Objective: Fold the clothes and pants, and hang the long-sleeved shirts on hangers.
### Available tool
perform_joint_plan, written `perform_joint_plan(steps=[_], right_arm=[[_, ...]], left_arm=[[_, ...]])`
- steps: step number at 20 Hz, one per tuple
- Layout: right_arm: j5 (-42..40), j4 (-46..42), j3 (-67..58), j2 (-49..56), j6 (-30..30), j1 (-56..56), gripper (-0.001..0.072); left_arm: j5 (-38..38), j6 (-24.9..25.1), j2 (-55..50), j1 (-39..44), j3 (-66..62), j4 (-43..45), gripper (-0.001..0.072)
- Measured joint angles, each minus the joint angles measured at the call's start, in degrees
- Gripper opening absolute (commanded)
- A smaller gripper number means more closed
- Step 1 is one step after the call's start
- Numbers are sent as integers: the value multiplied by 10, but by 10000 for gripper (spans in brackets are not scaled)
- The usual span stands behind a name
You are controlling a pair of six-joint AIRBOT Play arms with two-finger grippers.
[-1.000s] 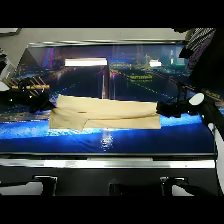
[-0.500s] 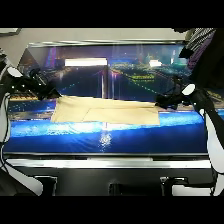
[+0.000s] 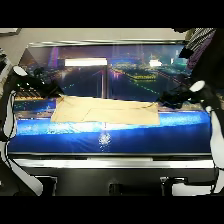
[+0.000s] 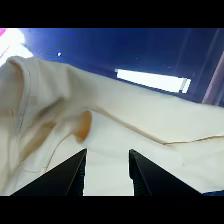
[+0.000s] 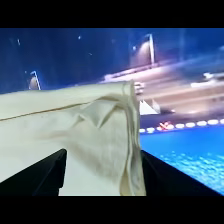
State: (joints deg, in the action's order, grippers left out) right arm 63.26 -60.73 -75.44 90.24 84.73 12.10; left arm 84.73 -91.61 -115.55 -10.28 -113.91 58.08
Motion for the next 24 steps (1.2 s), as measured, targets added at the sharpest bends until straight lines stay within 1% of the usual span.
perform_joint_plan(steps=[1, 2, 3, 4, 5, 8, 12, 14, 18, 20, 22, 23, 24], right_arm=[[21, 11, -2, -1, -13, 23, 543], [40, 24, -2, 0, -27, 42, 549], [58, 43, 0, 2, -44, 59, 553], [73, 58, 4, 7, -61, 70, 593], [86, 69, 10, 12, -78, 79, 648], [100, 101, 34, 30, -122, 87, 649], [87, 149, 59, 55, -169, 77, 646], [68, 162, 66, 63, -182, 64, 643], [37, 157, 70, 70, -188, 40, 630], [25, 143, 71, 71, -185, 27, 574], [13, 127, 71, 72, -177, 14, 463], [7, 121, 71, 72, -176, 7, 330], [0, 112, 72, 73, -172, -1, 175]], left_arm=[[7, 1, 5, 0, -13, 9, 513], [14, 1, 15, 0, -24, 20, 543], [19, 1, 25, 2, -31, 33, 543], [24, 1, 37, 3, -36, 50, 543], [28, 1, 50, 4, -39, 65, 543], [38, 1, 92, 7, -44, 102, 543], [43, 1, 136, 8, -45, 125, 543], [43, 1, 148, 8, -46, 130, 543], [45, 1, 157, 8, -45, 136, 543], [45, 1, 160, 8, -46, 136, 543], [44, 1, 161, 8, -45, 137, 542], [44, 1, 161, 8, -45, 137, 541], [44, 1, 161, 8, -44, 137, 534]])
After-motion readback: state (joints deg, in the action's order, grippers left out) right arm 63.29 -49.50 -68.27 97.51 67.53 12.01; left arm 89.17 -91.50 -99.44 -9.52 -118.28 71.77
